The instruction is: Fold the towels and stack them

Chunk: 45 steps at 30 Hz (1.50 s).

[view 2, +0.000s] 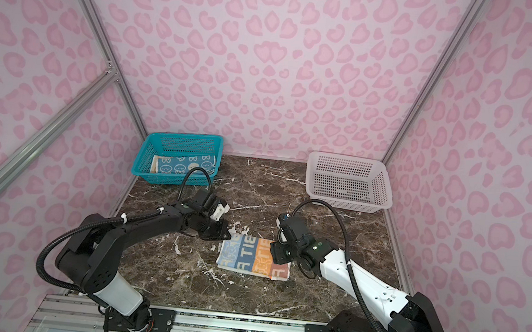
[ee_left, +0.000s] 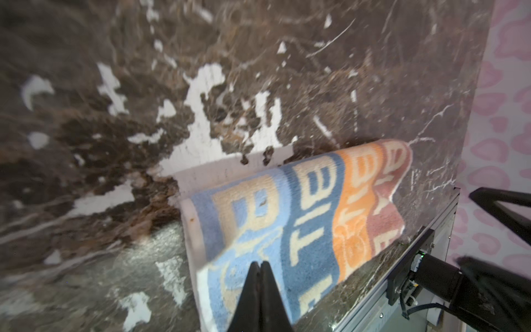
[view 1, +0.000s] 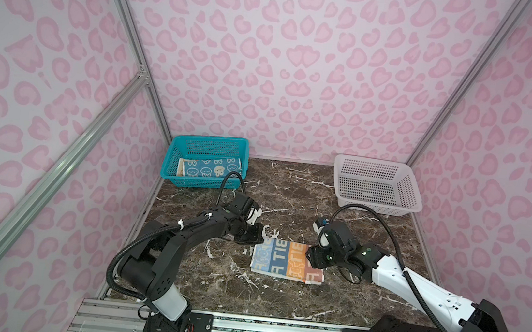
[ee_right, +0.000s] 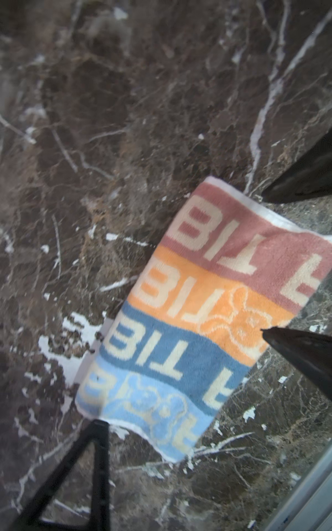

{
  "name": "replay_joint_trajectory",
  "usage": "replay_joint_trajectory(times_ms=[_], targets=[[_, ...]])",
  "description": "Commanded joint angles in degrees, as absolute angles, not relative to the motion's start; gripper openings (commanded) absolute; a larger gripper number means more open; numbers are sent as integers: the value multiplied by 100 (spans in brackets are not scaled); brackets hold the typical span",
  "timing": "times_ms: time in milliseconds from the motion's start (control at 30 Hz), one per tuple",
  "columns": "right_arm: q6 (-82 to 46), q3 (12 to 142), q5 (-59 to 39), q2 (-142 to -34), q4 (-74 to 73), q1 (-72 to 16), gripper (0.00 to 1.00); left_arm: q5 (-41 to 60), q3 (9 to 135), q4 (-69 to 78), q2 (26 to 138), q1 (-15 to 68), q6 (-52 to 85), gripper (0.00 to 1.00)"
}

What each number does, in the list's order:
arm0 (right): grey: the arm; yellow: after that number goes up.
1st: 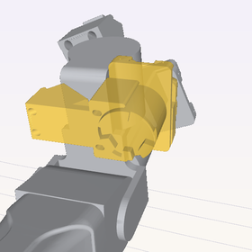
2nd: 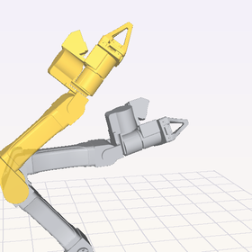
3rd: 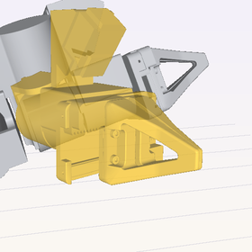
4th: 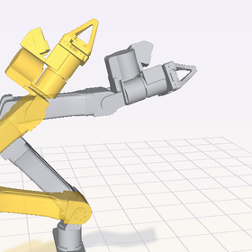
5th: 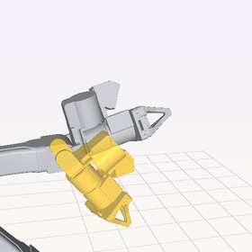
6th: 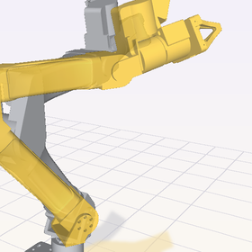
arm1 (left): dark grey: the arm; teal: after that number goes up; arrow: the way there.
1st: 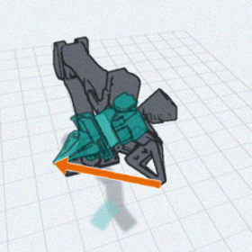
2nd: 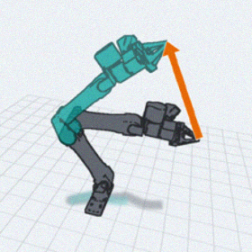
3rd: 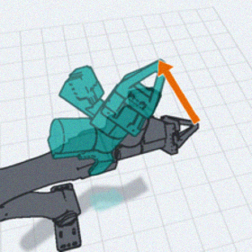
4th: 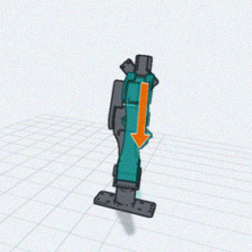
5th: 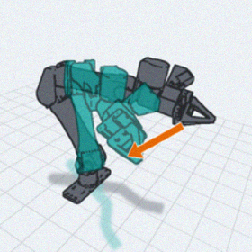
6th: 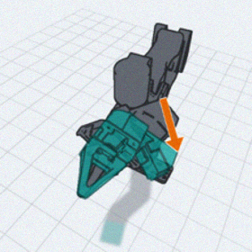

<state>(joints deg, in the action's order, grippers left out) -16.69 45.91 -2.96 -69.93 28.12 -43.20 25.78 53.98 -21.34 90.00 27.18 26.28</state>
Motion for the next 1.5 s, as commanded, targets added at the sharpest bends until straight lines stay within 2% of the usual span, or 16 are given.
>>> replay_joint_trajectory(times_ms=[0, 33, 67, 133, 333, 433, 667, 700, 733, 1033, 1167, 1333, 1400, 1467], targets=[[-768, 4745, 78, -7074, 2690, -4616, 91, 2190, 5629, -2274, 8511, 2719, 2650, 22], [-583, 4801, 115, -7136, 2670, -4742, 97, 2074, 5720, -2304, 8355, 2709, 2673, 26], [-408, 4846, 153, -7202, 2635, -4859, 98, 1973, 5790, -2348, 8247, 2699, 2702, 30], [66, 4906, 265, -7367, 2498, -5217, 99, 1713, 5845, -2390, 8007, 2630, 2774, 40], [1019, 5087, 417, -8111, 2254, -5938, 95, 1283, 5507, -2326, 7377, 2081, 2923, 60], [1118, 5182, 219, -8464, 2222, -6031, 93, 1325, 5251, -2209, 7047, 1738, 3055, 68], [1244, 5336, -91, -9200, 2106, -6064, 87, 1524, 4779, -2144, 6813, 1228, 3253, 74], [1254, 5344, -123, -9275, 2062, -6063, 87, 1574, 4688, -2105, 6794, 1162, 3293, 82], [1258, 5351, -149, -9357, 2027, -6064, 87, 1637, 4619, -2067, 6772, 1102, 3325, 99], [1158, 5612, 15, -10103, 2145, -6056, 78, 1908, 4311, -2002, 6574, 809, 3327, 97], [1121, 5587, 163, -10272, 2160, -6056, 69, 2025, 4299, -2047, 6609, 799, 3283, 98], [959, 5460, 319, -10326, 1928, -5972, 44, 2361, 4225, -1871, 6752, 795, 3347, 99], [945, 5359, 212, -10256, 1737, -5918, 41, 2539, 4202, -1794, 6856, 795, 3391, 99], [913, 5331, 128, -10192, 1645, -5845, 32, 2670, 4176, -1755, 6931, 805, 3410, 100]])
